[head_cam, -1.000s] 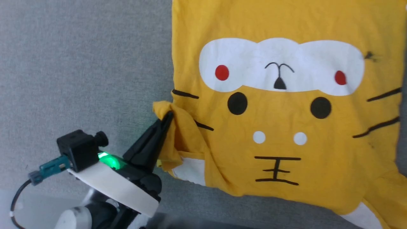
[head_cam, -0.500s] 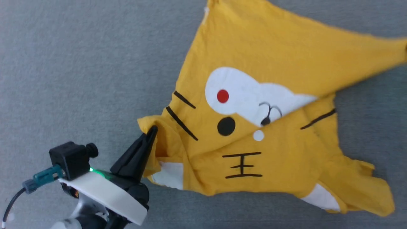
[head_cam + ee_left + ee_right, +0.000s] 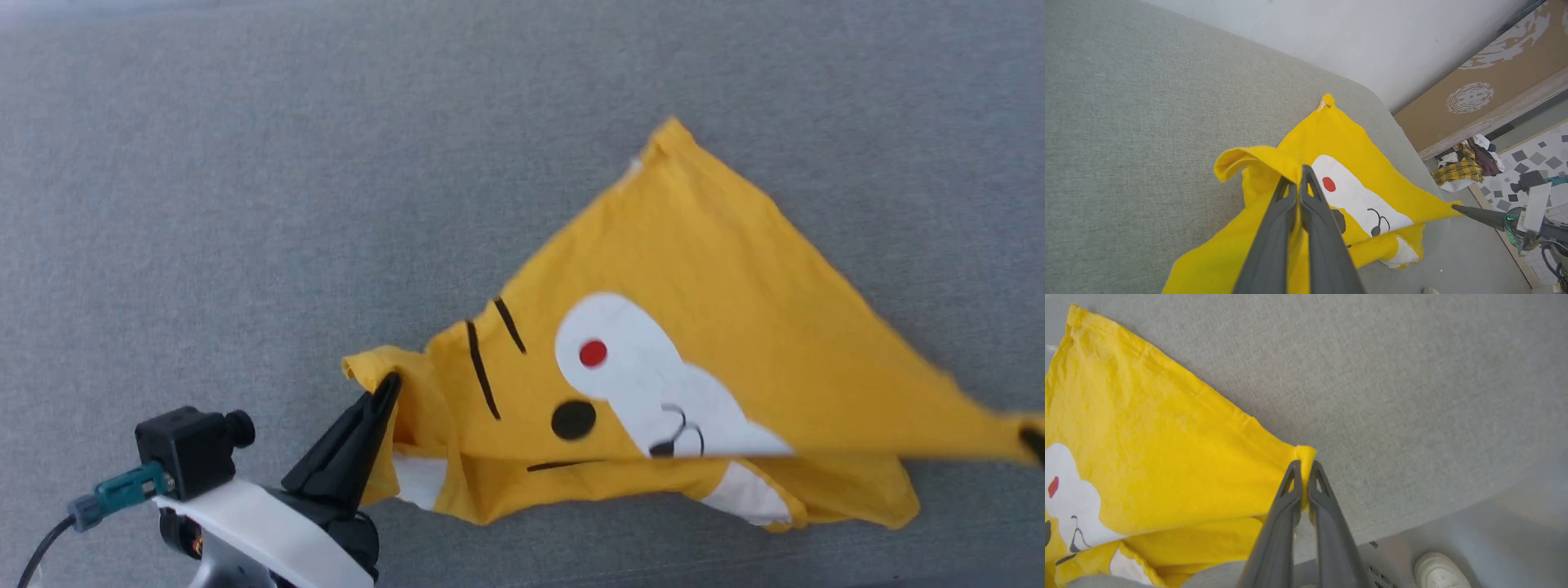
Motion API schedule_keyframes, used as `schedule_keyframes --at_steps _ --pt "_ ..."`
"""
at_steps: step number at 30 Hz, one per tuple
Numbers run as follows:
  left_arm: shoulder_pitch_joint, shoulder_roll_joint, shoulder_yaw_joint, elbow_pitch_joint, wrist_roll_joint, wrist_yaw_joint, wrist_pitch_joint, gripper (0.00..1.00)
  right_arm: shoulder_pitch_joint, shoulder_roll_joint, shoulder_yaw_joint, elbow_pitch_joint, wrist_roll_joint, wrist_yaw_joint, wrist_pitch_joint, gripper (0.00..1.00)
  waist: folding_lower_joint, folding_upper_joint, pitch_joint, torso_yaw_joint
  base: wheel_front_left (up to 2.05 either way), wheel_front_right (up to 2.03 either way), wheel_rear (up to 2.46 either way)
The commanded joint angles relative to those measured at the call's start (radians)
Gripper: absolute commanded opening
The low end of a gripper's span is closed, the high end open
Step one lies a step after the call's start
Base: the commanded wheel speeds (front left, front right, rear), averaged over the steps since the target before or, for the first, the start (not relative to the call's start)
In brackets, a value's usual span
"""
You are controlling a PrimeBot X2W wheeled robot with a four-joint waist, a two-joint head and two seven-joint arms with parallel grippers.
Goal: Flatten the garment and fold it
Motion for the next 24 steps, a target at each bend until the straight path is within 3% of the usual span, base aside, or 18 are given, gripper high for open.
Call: schedule_keyframes --at_steps 1,6,11,19,20,21,22,24 --pt "0.016 0.005 0.0 -0.004 -0.004 0.003 0.006 0.0 0.039 0.019 -0.018 -0.023 0.007 -0.001 0.019 0.0 0.0002 0.0 -0.022 -0.017 0.0 0.0 0.0" --pt "0.035 0.009 0.001 -0.009 -0.007 0.006 0.008 0.0 0.139 0.064 -0.04 -0.083 0.008 -0.001 0.033 0.0 0.0002 0.0 -0.031 -0.016 0.0 0.0 0.0" --pt "0.038 0.008 -0.001 -0.01 -0.006 0.01 0.008 0.0 0.144 0.071 0.029 -0.06 -0.038 -0.001 -0.071 0.0 0.0002 0.0 -0.037 -0.016 0.0 0.0 0.0" --pt "0.013 0.016 -0.019 -0.021 0.007 0.013 0.028 0.0 0.048 0.07 0.16 0.176 -0.11 -0.001 -0.266 0.0 0.0002 0.0 -0.02 -0.015 0.0 0.0 0.0" --pt "0.008 0.017 -0.021 -0.021 0.007 0.013 0.031 0.0 0.036 0.07 0.166 0.201 -0.116 -0.001 -0.279 0.18 0.0002 0.0 -0.018 -0.015 0.0 0.0 0.0" --pt "0.003 0.017 -0.023 -0.022 0.008 0.014 0.033 0.0 0.026 0.068 0.173 0.222 -0.119 -0.001 -0.291 0.74 0.0002 0.0 -0.016 -0.014 0.0 0.0 0.0" --pt "-0.002 0.017 -0.024 -0.022 0.008 0.014 0.034 0.0 0.017 0.063 0.177 0.239 -0.122 -0.001 -0.302 1.0 0.0002 0.0 -0.014 -0.014 0.0 0.0 0.0" --pt "-0.008 0.017 -0.026 -0.022 0.009 0.014 0.036 0.0 0.007 0.051 0.178 0.256 -0.123 -0.001 -0.312 1.0 0.0002 0.0 -0.01 -0.013 0.0 0.0 0.0"
